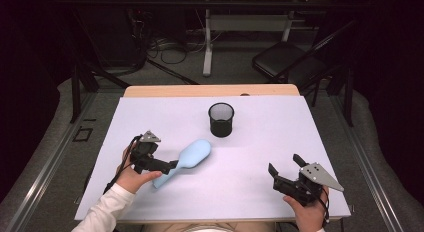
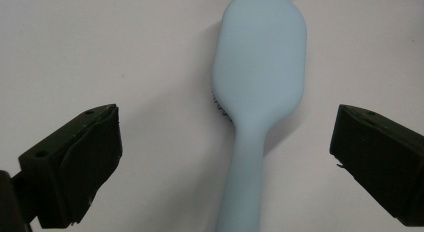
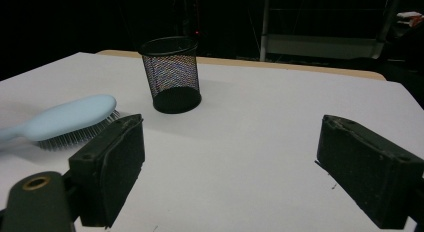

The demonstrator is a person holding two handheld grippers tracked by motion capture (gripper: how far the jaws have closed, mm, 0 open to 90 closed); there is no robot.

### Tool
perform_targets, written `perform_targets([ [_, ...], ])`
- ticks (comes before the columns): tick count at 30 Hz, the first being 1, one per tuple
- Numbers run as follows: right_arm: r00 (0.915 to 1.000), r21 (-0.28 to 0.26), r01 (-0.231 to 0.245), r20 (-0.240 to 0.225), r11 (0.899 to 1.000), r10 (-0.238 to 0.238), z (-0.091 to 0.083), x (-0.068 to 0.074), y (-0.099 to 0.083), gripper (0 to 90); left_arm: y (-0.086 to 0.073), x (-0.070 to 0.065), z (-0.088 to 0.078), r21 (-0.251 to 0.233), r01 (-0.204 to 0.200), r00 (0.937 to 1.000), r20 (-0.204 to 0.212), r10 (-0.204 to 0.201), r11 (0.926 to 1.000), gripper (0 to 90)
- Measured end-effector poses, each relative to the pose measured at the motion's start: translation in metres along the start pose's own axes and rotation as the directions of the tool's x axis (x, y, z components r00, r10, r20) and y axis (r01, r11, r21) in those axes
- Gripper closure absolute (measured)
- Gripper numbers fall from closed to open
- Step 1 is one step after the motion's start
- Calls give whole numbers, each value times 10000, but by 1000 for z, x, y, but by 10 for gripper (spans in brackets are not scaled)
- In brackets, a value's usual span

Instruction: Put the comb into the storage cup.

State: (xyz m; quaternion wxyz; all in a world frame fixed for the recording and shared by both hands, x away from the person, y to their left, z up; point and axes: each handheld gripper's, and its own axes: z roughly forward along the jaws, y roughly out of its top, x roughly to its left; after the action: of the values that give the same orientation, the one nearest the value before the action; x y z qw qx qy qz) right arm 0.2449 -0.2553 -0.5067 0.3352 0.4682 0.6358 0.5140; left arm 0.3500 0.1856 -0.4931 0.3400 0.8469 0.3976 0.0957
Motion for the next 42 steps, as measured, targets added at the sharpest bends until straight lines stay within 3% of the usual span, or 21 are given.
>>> perform_targets([
  [14,10000,-18,14,-21,10000,-14,0,1,0,114,6,-1,7,657,-188,9998,-33,190,9977,5],
  [22,10000,1,11,-35,10000,-11,1,1,0,115,10,-2,13,1219,-384,9992,-76,396,9918,5],
  [30,10000,23,11,-50,10000,-11,1,2,-1,115,14,-5,17,1829,-695,9973,-119,729,9807,10],
  [42,10000,39,16,-67,10000,-16,1,1,-1,115,18,-8,24,2141,-836,9962,-44,866,9732,12],
])
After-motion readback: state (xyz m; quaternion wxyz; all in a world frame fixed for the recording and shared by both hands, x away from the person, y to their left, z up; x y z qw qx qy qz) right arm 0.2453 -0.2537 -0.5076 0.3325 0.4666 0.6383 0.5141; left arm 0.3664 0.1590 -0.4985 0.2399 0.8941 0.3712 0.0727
